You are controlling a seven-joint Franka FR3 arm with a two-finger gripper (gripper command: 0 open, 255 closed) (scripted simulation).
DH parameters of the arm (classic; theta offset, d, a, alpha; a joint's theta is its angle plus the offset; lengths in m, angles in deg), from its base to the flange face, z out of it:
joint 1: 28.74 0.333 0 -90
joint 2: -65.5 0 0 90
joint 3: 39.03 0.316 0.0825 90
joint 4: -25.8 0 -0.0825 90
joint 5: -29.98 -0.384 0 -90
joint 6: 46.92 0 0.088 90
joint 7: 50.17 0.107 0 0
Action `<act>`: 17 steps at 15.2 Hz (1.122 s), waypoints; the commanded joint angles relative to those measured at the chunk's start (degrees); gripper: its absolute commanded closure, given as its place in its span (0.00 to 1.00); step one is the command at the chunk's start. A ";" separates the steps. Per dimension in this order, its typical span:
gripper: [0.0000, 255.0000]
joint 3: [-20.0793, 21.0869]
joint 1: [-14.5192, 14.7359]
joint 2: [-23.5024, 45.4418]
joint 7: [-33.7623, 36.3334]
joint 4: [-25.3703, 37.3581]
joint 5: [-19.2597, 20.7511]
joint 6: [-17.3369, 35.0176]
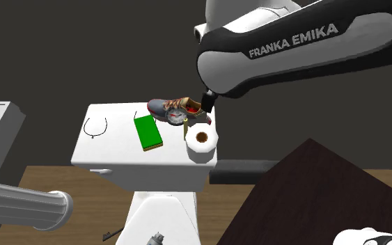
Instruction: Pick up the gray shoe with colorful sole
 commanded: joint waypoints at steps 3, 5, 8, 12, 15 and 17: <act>0.00 1.42 -1.19 9.42 -4.38 6.64 -3.49 2.15; 0.00 2.33 -1.94 13.94 -6.21 10.21 -4.80 2.78; 0.00 3.70 -3.02 20.38 -8.39 15.81 -6.15 3.22; 0.00 4.09 -3.29 22.73 -8.83 16.05 -6.61 5.32; 0.00 4.37 -3.48 24.57 -9.17 16.35 -6.96 6.84; 0.00 4.43 -3.52 24.92 -9.23 16.42 -7.03 7.13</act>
